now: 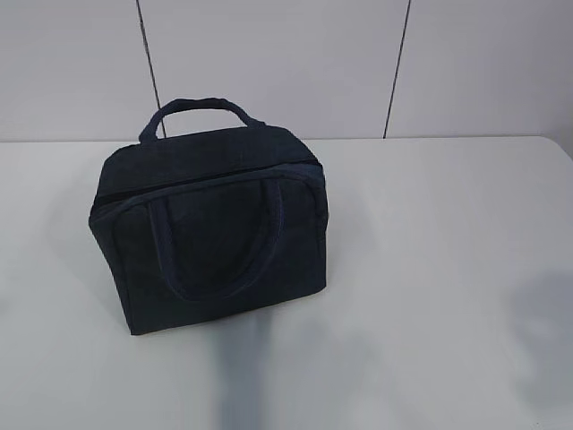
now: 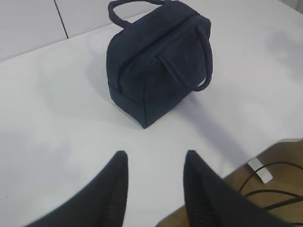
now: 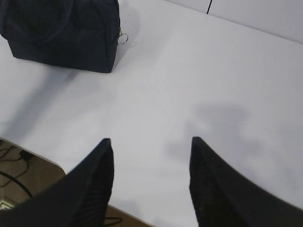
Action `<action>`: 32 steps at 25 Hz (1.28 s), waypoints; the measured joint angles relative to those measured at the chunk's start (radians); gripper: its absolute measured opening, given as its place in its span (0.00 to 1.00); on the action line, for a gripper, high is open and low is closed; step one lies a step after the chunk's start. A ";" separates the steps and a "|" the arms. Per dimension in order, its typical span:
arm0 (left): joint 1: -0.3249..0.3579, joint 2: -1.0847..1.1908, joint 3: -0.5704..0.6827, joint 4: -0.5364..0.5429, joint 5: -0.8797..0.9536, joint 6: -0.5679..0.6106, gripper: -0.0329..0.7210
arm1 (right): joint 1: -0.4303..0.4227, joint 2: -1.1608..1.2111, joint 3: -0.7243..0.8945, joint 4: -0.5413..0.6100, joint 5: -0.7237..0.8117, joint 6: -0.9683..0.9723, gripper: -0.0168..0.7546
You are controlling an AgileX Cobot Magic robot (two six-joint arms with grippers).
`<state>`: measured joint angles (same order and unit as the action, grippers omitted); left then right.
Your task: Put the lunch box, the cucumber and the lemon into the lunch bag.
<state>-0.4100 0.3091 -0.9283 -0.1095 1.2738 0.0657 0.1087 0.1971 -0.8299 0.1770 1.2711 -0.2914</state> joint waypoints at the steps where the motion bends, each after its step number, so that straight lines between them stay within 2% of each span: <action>1: 0.000 -0.026 0.016 0.000 0.000 0.001 0.41 | 0.000 -0.032 0.007 0.000 0.000 0.000 0.51; 6: 0.000 -0.161 0.131 0.000 -0.014 0.002 0.41 | 0.000 -0.205 0.069 -0.005 0.006 -0.002 0.51; 11: 0.000 -0.295 0.255 0.008 -0.048 0.003 0.40 | 0.000 -0.220 0.150 -0.015 0.008 -0.002 0.51; 17: 0.000 -0.297 0.376 -0.003 -0.071 0.005 0.40 | 0.000 -0.220 0.265 -0.022 0.008 0.000 0.51; 26: 0.000 -0.297 0.416 0.018 -0.153 0.007 0.40 | 0.000 -0.220 0.319 -0.045 -0.102 0.000 0.51; 32: 0.000 -0.297 0.418 0.021 -0.157 0.007 0.40 | 0.000 -0.220 0.321 -0.045 -0.107 0.000 0.51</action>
<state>-0.4100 0.0120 -0.5107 -0.0889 1.1172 0.0726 0.1087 -0.0225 -0.5087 0.1322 1.1643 -0.2917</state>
